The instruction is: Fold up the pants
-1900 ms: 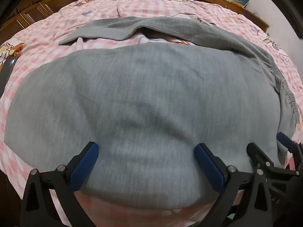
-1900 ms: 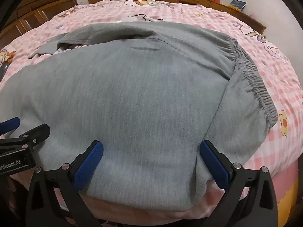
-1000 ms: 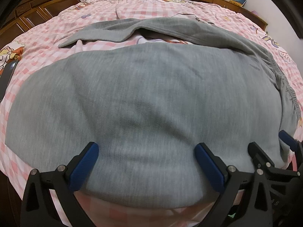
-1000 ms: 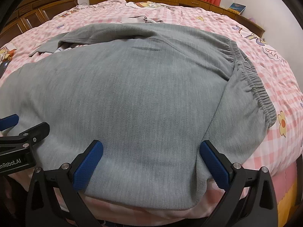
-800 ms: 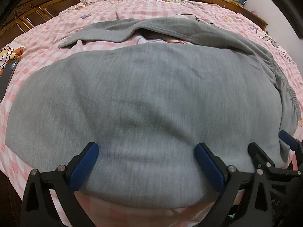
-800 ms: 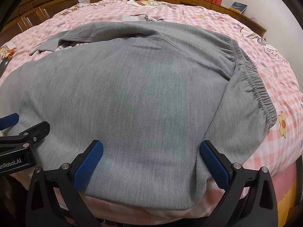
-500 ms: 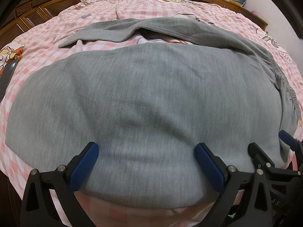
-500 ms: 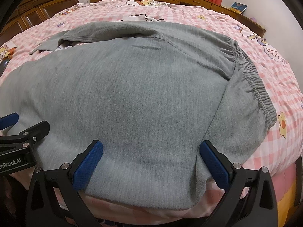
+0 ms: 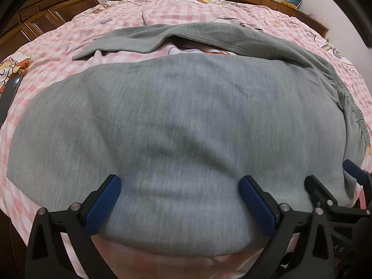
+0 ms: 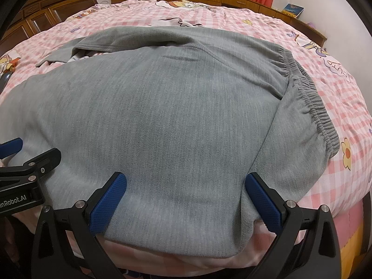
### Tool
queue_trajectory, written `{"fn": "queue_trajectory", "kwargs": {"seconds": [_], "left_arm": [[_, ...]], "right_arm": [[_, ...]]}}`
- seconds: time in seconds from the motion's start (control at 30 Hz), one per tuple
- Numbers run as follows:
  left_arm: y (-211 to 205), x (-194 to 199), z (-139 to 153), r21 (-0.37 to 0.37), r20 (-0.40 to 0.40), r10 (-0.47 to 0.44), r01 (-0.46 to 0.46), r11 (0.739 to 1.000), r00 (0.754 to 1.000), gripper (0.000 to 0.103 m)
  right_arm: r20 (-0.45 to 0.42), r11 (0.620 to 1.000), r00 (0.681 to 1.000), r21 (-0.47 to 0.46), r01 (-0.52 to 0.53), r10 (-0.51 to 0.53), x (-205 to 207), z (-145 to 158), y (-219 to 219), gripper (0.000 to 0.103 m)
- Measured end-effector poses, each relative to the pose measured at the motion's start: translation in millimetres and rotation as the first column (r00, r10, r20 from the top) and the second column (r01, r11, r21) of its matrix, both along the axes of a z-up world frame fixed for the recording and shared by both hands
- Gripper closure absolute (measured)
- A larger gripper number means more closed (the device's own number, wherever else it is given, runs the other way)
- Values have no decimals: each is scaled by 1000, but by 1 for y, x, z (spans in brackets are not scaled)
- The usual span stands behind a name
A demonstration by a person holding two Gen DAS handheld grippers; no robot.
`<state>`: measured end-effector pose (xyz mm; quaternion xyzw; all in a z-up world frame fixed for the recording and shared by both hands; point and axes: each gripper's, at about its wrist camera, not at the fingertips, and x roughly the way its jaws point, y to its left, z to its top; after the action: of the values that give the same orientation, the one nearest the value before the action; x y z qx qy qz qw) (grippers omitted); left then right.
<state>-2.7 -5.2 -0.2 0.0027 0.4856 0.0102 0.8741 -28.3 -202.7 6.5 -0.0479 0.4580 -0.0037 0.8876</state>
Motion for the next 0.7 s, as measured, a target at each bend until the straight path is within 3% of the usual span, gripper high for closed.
{"fn": "queue_trajectory", "kwargs": {"seconds": [0.7], "left_arm": [[2, 0, 2, 4, 3, -3, 3, 1000, 1000, 0]], "right_arm": [[15, 1000, 1000, -20, -14, 14, -1, -1, 3, 0]]}}
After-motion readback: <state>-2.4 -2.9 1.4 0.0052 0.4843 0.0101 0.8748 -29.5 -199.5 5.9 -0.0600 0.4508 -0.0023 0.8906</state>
